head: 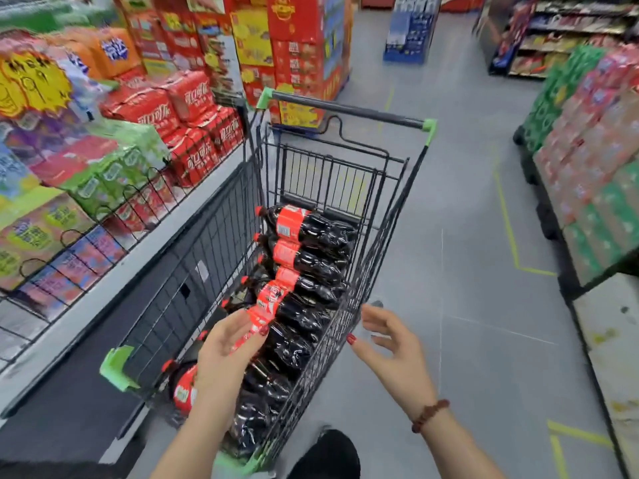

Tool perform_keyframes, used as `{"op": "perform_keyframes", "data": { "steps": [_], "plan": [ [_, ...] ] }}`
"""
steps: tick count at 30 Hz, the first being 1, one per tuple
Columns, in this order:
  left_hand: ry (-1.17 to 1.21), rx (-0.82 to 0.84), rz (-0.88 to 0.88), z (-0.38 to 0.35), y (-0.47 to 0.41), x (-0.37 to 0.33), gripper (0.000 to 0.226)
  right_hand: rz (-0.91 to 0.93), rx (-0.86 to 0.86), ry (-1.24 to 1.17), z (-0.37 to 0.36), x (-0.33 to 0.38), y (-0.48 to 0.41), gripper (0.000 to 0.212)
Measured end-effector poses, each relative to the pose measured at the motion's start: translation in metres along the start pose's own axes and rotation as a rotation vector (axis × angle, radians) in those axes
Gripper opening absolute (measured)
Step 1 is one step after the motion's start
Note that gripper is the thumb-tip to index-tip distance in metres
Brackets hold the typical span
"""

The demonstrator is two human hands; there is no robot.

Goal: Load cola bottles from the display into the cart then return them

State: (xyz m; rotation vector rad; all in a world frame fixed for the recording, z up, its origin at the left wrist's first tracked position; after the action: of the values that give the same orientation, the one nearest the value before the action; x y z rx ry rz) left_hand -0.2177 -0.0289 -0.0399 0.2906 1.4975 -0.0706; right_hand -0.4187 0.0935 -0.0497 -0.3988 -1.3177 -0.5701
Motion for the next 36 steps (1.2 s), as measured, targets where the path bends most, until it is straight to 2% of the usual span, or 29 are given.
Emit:
{"op": "perform_keyframes", "data": {
  "steps": [7,14,21,25,26,29,30,34,36],
  "plan": [
    [0.009,-0.063,0.068,-0.033,-0.113,-0.011,0.041,-0.002,0.112,0.063,-0.010,0.012,-0.132,0.044],
    [0.026,-0.144,0.267,-0.067,-0.222,0.004,0.050,0.019,0.279,0.187,-0.029,0.019,-0.264,0.051],
    [0.070,-0.271,0.448,-0.121,-0.319,0.028,0.064,-0.070,0.369,0.458,-0.053,-0.026,-0.393,0.078],
    [0.095,-0.316,0.578,-0.149,-0.355,0.046,0.090,-0.149,0.440,0.463,-0.067,-0.053,-0.427,0.087],
    [0.123,-0.320,0.607,-0.156,-0.361,0.050,0.088,-0.168,0.465,0.475,-0.070,-0.059,-0.432,0.090],
    [0.220,-0.355,0.706,-0.176,-0.366,0.062,0.062,-0.218,0.553,0.553,-0.078,-0.077,-0.442,0.098],
    [0.240,-0.353,0.726,-0.183,-0.367,0.065,0.059,-0.233,0.578,0.578,-0.080,-0.081,-0.444,0.100],
    [0.326,-0.336,0.752,-0.202,-0.374,0.080,0.096,-0.181,0.632,0.720,-0.084,-0.086,-0.452,0.102],
    [0.353,-0.395,0.759,-0.207,-0.377,0.090,0.104,-0.137,0.659,0.783,-0.084,-0.084,-0.451,0.101]
  ]
}}
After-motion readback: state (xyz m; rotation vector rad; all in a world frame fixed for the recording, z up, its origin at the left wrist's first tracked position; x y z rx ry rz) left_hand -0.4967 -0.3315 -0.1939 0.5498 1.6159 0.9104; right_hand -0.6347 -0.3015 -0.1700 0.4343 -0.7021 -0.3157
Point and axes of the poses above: each hand's wrist, its own y-axis away from the middle knuckle, its own z-axis out of the back of the hand, x = y × z, the point moved 2 cm from there along -y, towards the middle knuckle, and after that the axes turned 1 degree about -z, right-handed, at the moved point
